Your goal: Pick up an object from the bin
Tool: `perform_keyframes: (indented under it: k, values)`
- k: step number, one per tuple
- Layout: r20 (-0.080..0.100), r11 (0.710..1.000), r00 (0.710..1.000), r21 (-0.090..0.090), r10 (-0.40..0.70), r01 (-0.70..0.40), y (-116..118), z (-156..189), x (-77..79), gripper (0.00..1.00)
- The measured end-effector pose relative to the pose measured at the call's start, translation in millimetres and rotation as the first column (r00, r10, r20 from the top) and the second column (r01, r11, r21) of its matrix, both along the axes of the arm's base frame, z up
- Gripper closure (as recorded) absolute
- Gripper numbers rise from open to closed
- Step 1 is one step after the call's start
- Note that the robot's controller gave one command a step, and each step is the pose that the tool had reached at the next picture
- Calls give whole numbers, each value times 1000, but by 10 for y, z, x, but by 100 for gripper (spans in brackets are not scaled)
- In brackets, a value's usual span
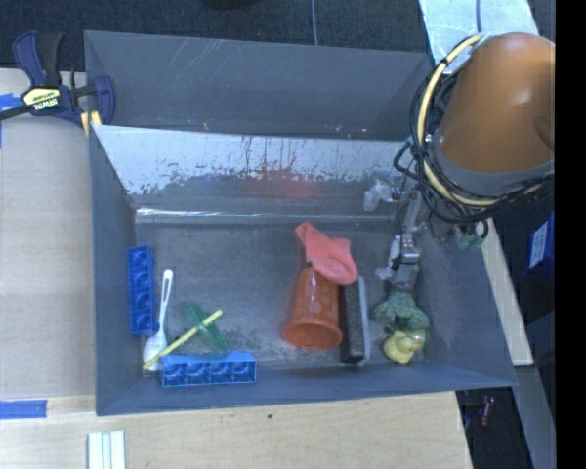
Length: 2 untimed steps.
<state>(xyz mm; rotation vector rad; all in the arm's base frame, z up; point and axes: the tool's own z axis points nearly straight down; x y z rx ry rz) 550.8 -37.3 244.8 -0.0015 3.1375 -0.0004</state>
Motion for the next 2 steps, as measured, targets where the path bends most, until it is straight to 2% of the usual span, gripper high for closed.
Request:
perform_keyframes:
  k: [1, 2]
  values:
    - [0, 1000, 1000, 0, 0, 0, 0, 0, 0, 0]
    - [6, 993, 993, -2, 116, -116, -3, -339, -172, 0]
